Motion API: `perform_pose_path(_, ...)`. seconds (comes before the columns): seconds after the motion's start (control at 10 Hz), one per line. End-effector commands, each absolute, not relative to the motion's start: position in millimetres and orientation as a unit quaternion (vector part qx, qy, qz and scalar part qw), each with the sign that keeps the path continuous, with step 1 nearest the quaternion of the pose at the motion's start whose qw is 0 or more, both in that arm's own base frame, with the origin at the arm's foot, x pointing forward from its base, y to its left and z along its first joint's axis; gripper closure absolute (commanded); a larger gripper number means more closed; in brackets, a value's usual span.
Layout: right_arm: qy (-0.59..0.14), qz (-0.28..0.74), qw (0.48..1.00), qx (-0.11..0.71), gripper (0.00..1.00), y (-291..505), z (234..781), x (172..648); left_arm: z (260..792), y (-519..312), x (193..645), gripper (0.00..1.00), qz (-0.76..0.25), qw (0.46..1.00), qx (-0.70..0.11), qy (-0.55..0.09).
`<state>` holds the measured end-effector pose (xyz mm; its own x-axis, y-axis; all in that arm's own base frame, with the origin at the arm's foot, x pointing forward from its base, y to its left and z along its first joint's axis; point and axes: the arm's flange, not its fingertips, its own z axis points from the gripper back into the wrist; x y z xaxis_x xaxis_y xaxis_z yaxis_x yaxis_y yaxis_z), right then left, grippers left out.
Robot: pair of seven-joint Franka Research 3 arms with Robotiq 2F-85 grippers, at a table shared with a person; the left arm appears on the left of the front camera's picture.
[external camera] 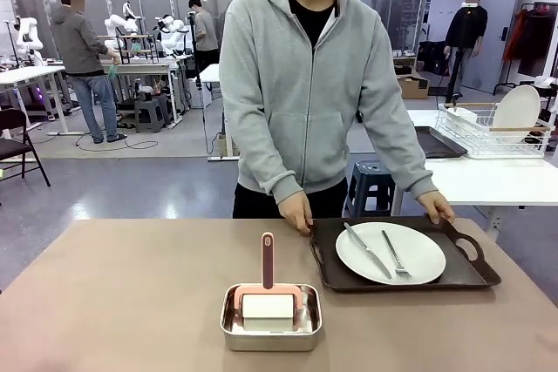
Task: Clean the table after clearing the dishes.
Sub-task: When the right (or left) Handle tray is removed, use the right hand (or left hand) to clean the right (or left) side of the table with the Lint Roller.
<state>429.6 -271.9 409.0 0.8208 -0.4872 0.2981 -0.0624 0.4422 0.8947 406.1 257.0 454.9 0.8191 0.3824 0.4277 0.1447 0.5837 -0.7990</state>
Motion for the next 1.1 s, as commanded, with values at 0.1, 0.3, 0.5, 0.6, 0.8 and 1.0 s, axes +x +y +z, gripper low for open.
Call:
perform_pose_path(0.1, -0.269, -0.131, 0.804, 0.513, 0.00, -270.4, 410.9, 427.8, 457.8, 260.5, 406.7, 0.00, 0.068, 0.840, -0.451, -0.293)
perform_pose_path(0.3, -0.269, -0.131, 0.804, 0.513, 0.00, -270.4, 410.9, 427.8, 457.8, 260.5, 406.7, 0.00, 0.068, 0.840, -0.451, -0.293)
perform_pose_path(0.5, -0.269, -0.131, 0.804, 0.513, 0.00, -270.4, 410.9, 427.8, 457.8, 260.5, 406.7, 0.00, 0.068, 0.840, -0.451, -0.293)
perform_pose_path(0.6, -0.269, -0.131, 0.804, 0.513, 0.00, -270.4, 410.9, 427.8, 457.8, 260.5, 406.7, 0.00, 0.068, 0.840, -0.451, -0.293)
perform_pose_path(0.8, -0.269, -0.131, 0.804, 0.513, 0.00, -270.4, 410.9, 427.8, 457.8, 260.5, 406.7, 0.00, 0.068, 0.840, -0.451, -0.293)
perform_pose_path(1.0, -0.269, -0.131, 0.804, 0.513, 0.00, -270.4, 410.9, 427.8, 457.8, 260.5, 406.7, 0.00, 0.068, 0.840, -0.451, -0.293)
